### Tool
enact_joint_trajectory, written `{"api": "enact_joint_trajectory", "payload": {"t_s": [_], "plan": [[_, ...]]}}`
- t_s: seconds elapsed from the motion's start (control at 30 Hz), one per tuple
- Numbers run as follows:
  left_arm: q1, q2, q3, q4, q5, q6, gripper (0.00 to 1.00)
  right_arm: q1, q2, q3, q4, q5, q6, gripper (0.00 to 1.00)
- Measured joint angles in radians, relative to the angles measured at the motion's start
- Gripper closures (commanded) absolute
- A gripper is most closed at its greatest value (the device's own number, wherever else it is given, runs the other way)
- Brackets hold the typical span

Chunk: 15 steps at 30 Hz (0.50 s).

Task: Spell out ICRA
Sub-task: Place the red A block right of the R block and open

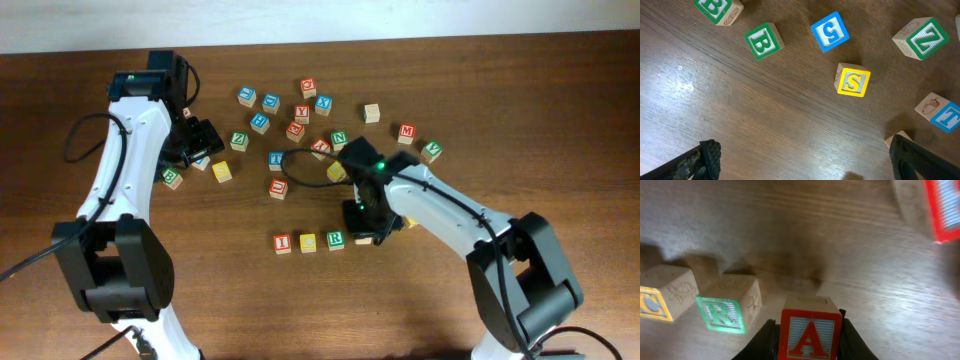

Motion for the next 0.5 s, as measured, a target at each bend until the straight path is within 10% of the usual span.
{"api": "enact_joint_trajectory", "payload": {"t_s": [0.5], "plan": [[0.0, 0.0, 0.0, 0.0, 0.0, 0.0, 0.01, 0.019, 0.0, -0.039, 0.045, -0.01, 0.068, 0.7]]}}
